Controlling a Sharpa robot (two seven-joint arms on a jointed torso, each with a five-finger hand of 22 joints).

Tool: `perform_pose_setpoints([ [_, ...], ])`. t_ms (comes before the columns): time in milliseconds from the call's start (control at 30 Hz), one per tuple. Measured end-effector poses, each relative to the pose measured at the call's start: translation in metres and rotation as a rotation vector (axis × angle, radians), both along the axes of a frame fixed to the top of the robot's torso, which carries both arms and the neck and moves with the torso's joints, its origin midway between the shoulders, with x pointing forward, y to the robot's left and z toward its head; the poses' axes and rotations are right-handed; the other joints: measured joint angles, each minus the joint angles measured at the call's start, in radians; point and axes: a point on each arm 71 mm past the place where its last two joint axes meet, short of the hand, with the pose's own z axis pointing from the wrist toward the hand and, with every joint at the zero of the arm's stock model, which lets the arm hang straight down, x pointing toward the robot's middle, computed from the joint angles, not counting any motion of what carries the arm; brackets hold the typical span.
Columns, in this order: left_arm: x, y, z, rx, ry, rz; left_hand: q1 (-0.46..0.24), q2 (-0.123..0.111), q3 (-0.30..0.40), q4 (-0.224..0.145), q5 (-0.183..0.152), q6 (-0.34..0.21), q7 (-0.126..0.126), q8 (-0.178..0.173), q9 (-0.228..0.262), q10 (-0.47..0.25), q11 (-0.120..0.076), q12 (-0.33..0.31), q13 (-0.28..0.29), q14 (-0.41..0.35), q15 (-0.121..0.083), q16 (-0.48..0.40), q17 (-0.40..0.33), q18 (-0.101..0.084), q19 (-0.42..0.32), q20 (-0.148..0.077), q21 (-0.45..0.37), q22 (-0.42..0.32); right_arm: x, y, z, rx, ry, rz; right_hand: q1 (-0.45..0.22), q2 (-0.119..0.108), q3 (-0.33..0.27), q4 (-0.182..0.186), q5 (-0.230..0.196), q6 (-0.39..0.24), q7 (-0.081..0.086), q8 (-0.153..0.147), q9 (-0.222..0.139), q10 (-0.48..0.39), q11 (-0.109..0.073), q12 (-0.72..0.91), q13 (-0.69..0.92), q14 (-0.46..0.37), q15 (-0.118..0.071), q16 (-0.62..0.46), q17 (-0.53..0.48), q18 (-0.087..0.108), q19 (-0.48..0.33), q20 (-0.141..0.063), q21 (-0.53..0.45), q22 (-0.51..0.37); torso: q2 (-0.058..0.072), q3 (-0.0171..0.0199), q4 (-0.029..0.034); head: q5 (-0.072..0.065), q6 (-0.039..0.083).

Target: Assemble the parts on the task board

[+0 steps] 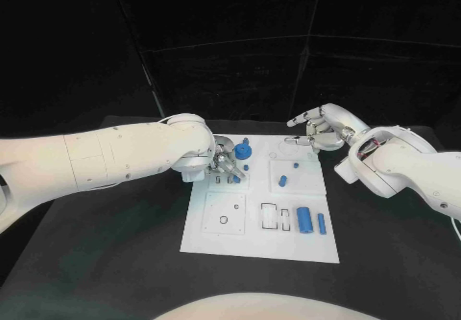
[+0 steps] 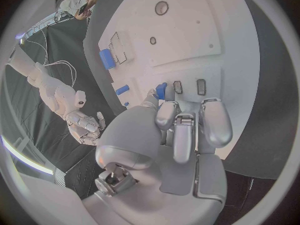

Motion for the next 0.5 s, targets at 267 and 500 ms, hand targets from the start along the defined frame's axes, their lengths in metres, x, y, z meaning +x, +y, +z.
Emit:
perform_pose_setpoints([
  [267, -0.003, 0.009, -0.001, -0.026, 0.001, 0.031, -0.175, -0.145, 0.389, -0.032, -0.001, -0.003, 0.003, 0.024, 0.041, 0.010, -0.002, -0.002, 0.016, 0.000, 0.000, 0.000, 0.000, 0.000, 0.000, 0.000, 0.011, 0.022, 0.001, 0.001, -0.001, -0.004, 0.006, 0.002, 0.000, 0.000, 0.000, 0.000, 0.006, 0.000, 0.000, 0.004, 0.000, 0.000, 0.000, 0.000, 0.000, 0.000, 0.000, 0.000, 0.000, 0.000, 0.000, 0.000, -0.004, 0.000, 0.000, 0.0001, 0.0012, 0.002, 0.002],
  [500, -0.009, 0.020, 0.001, -0.072, -0.020, 0.076, -0.230, -0.176, 0.501, -0.028, -0.001, -0.003, 0.003, 0.043, 0.063, 0.020, -0.006, -0.002, 0.023, 0.000, 0.000, 0.000, 0.000, 0.000, 0.000, 0.000, 0.016, 0.038, 0.002, 0.000, -0.001, -0.007, 0.008, 0.001, 0.004, 0.004, -0.003, 0.003, 0.010, 0.000, 0.000, 0.004, 0.000, 0.000, 0.000, 0.000, 0.000, 0.000, 0.000, 0.000, 0.001, 0.000, 0.000, 0.000, -0.004, 0.000, 0.000, 0.0000, 0.0023, 0.005, 0.002],
])
